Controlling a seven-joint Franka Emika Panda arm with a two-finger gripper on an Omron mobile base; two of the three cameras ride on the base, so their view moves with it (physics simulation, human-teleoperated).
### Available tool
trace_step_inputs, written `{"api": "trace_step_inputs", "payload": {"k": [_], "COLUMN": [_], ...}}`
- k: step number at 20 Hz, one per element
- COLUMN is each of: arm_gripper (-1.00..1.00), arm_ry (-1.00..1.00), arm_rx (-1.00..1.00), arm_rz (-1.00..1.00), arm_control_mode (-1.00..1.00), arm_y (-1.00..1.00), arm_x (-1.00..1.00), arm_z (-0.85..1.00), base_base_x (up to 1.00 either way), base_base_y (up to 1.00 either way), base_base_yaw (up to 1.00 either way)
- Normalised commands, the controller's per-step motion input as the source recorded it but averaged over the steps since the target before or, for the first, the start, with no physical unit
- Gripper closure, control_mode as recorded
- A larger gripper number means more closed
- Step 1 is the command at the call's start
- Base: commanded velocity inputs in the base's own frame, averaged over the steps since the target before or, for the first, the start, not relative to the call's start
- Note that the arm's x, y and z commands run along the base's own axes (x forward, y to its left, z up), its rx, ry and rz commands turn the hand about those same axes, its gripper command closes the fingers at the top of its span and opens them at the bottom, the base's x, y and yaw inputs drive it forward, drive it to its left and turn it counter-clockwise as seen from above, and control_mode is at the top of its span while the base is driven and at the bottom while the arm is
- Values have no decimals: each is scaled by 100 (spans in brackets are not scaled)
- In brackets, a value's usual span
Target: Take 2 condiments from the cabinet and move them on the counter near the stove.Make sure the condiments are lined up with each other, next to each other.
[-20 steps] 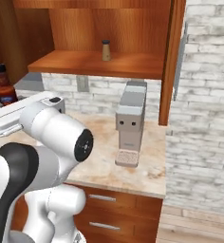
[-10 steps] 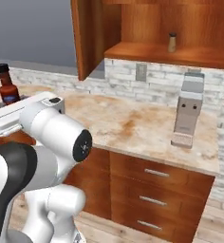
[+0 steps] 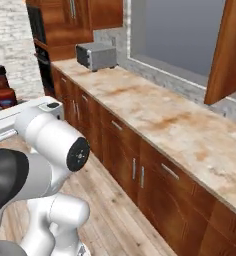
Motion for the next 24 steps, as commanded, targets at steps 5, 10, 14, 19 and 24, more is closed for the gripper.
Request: {"api": "trace_step_inputs", "payload": {"k": [5, 10, 14, 19, 24], "arm_gripper": [100, 100, 100, 100, 100], "arm_ry": [0, 0, 0, 0, 0], "arm_rx": [0, 0, 0, 0, 0], "arm_rz": [0, 0, 0, 0, 0], "arm_control_mode": [100, 100, 100, 100, 100], "arm_y": [0, 0, 0, 0, 0], "arm_x": [0, 0, 0, 0, 0], "arm_z": [0, 0, 0, 0, 0], "base_base_x": [-25, -13, 24, 100, 100], "base_base_y": [18, 36, 40, -23, -73], "base_base_yaw": [100, 99, 86, 38, 12]}}
